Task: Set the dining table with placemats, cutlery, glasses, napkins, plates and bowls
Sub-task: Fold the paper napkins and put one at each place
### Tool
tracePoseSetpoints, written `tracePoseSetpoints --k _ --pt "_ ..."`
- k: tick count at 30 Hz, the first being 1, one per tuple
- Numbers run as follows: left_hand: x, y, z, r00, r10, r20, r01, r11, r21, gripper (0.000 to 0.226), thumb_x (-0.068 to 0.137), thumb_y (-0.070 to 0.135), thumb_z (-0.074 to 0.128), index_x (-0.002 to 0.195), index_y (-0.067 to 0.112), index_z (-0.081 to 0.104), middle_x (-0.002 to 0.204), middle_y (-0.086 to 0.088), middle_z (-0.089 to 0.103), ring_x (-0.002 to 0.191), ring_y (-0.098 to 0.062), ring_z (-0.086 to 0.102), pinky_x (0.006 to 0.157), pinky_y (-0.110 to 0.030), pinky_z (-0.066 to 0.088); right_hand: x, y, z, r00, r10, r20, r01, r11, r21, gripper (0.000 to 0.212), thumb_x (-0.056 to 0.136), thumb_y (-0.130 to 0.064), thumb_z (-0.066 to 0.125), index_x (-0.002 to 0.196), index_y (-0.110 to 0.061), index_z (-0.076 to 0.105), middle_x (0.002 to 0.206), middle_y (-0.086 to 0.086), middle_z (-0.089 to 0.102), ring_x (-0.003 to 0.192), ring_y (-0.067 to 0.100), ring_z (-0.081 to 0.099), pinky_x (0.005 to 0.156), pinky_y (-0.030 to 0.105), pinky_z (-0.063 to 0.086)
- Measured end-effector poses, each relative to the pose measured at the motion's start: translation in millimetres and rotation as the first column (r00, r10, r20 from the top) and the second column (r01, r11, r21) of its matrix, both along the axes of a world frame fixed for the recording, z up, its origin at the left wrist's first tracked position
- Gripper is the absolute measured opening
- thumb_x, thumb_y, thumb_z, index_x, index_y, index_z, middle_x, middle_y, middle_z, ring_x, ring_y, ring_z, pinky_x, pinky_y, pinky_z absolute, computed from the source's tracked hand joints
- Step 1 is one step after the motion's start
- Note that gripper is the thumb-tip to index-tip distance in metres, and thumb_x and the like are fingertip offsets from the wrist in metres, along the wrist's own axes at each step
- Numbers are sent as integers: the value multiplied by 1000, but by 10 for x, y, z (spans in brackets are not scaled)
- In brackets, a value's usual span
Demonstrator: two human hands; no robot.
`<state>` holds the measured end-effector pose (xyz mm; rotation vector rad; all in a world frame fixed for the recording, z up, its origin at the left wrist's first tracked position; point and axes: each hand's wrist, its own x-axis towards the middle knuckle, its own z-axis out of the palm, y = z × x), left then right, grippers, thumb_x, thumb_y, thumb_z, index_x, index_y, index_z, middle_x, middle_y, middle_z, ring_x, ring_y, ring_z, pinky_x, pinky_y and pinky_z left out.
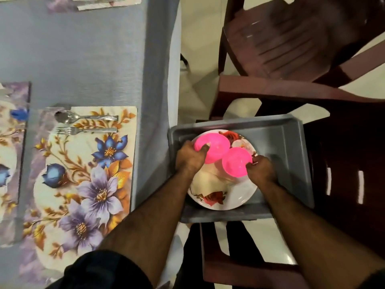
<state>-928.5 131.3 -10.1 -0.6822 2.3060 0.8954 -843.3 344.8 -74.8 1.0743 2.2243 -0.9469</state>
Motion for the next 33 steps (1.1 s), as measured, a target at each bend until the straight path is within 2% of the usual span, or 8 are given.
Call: tracePoseSetpoints --k 5,9,14,18,23,26,29,33 --pt "-69 -2 -27 974 193 117 -209 966 152 57 88 30 83 139 16 62 126 -4 68 100 -35 73 65 -48 67 175 121 -40 975 -221 1 220 970 -103 6 85 -16 65 90 -17 69 85 11 71 70 33 71 68 47 63" --pt "-9 76 -39 951 280 131 -306 915 264 56 85 16 86 137 17 65 127 -3 67 102 -33 73 68 -44 67 226 180 162 800 -600 -26 558 759 -336 7 94 -2 66 98 -6 68 79 15 68 56 22 65 49 29 54" --pt "-6 575 12 972 196 132 -231 899 371 46 86 14 84 129 20 69 112 -12 74 92 -32 77 68 -45 67 375 363 456 594 -800 -85 674 553 -490 11 96 -3 67 89 -11 64 68 12 66 52 18 61 49 27 52" --pt "-14 851 -44 988 104 114 -137 929 342 40 85 12 84 120 22 70 111 -9 74 92 -34 76 60 -47 66 458 452 593 633 -746 -208 616 648 -447 13 94 -3 69 85 -13 68 70 11 67 52 17 59 46 26 50" --pt "-47 664 -462 998 61 19 -62 995 73 32 57 32 83 83 35 64 90 2 73 77 -29 75 68 -49 66 387 281 552 703 -667 -248 534 725 -436 6 96 -6 69 96 -1 69 66 9 69 51 13 65 52 30 56" --pt "-63 568 -409 1000 21 -15 -20 997 73 30 63 34 83 84 45 64 85 2 75 72 -28 76 67 -46 66 208 118 484 776 -585 -233 468 784 -408 9 94 -14 70 86 -11 68 66 8 72 55 18 70 59 39 62" --pt "-60 525 -350 1000 11 -7 -10 992 129 14 75 39 78 87 35 72 89 1 77 74 -27 77 68 -44 67 55 -7 409 862 -451 -232 367 870 -329 19 78 -38 69 78 -19 65 63 2 72 60 24 73 64 50 63" --pt "-33 463 -182 992 106 70 -116 980 161 28 96 28 66 123 22 74 116 -8 75 78 -31 78 62 -48 67 -37 -101 428 913 -324 -249 274 937 -215 37 69 -63 66 82 -29 59 76 -3 74 68 21 73 64 42 64"
